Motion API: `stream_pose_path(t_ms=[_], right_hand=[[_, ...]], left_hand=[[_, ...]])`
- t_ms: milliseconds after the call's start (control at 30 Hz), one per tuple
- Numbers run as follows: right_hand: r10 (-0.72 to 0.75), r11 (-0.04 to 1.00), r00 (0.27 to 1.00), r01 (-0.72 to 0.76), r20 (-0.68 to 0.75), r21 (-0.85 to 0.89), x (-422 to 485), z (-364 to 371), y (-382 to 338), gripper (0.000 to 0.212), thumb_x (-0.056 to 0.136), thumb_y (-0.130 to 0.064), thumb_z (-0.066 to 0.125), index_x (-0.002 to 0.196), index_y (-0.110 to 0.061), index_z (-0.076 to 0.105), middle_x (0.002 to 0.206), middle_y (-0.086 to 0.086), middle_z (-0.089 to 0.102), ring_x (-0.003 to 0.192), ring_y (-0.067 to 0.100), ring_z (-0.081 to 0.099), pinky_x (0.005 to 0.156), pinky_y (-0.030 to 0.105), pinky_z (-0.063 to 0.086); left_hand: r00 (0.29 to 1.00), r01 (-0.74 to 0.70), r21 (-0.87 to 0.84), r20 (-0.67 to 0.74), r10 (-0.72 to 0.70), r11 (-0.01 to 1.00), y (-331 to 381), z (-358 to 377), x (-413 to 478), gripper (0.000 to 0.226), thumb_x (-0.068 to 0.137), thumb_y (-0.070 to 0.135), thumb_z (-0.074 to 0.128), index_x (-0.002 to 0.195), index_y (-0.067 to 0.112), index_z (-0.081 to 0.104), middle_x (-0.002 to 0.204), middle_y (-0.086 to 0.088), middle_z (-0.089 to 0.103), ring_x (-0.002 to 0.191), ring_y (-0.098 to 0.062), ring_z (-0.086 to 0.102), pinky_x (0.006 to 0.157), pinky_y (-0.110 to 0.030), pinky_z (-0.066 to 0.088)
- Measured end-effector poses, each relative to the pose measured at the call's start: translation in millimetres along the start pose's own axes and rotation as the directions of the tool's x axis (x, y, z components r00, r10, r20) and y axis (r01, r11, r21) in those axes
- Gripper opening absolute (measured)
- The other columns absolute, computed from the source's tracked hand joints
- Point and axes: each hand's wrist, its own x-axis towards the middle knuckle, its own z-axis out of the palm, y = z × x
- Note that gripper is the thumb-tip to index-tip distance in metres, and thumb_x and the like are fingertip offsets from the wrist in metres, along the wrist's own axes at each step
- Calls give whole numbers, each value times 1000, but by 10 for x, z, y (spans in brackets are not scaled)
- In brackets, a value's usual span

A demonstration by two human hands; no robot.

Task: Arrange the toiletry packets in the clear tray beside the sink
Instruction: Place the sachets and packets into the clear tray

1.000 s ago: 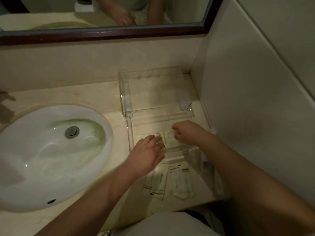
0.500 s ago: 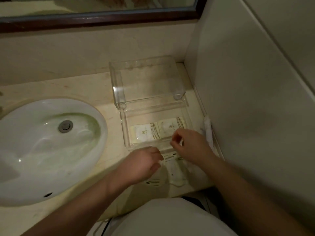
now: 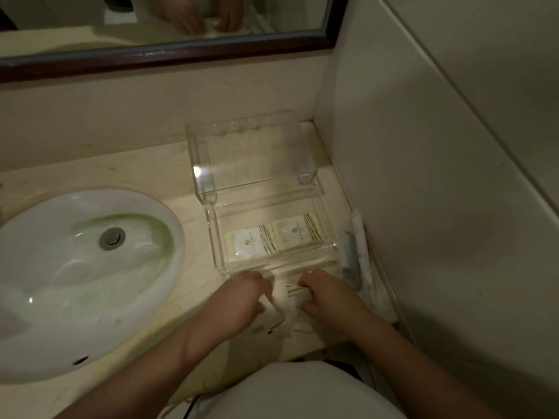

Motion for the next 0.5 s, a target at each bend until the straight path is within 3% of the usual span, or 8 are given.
stream_pose_path(t_ms=[67,167,233,333,400,500], right_hand=[[-26,982,998,38,-65,188,-31,-182,-62,13,84,-19,67,89,-30,62,102,-8,55,91,8,56,87,31,51],[-62,855,962,189,-266,483,-122,-495,-188,39,74,0,77,69,-36,64,115,-11,52,109,-5,52,88,11,46],[-118,717,928,327,-355,616,-162,-652,-259,46,69,6,79,67,-38,68,122,-7,52,116,-5,52,87,9,46],[-197,590,892,439,-407,677,-138,-719,-338,53,65,10,80,67,-42,72,112,-3,55,109,0,58,85,16,51],[-205,529,885,459,-418,713,-82,-691,-372,56,64,16,77,66,-40,74,99,-10,59,98,0,61,80,17,52],[-181,510,879,467,-440,722,-21,-642,-408,58,66,22,74,67,-36,75,81,-21,63,86,0,62,71,15,51]], left_hand=[[993,-15,-246,-113,-13,969,-32,-181,-87,23,76,4,73,85,25,71,97,7,63,89,-7,60,77,-21,45],[940,-28,-593,-289,-181,804,-18,-489,-234,28,71,-5,77,72,23,73,109,4,59,102,-6,60,84,-16,48],[894,-48,-770,-317,-316,636,4,-672,-308,29,69,-10,75,69,19,75,118,1,60,108,-7,61,88,-19,51],[863,-140,-871,-340,-373,471,34,-846,-360,26,70,-17,67,69,8,76,112,-7,71,102,-15,68,85,-25,56],[842,-161,-887,-352,-409,433,63,-904,-371,17,69,-10,68,69,5,76,102,-2,75,98,-16,70,83,-25,56],[793,-139,-877,-377,-478,460,86,-965,-367,22,68,-13,68,66,7,76,78,3,77,78,-10,72,71,-17,55]])
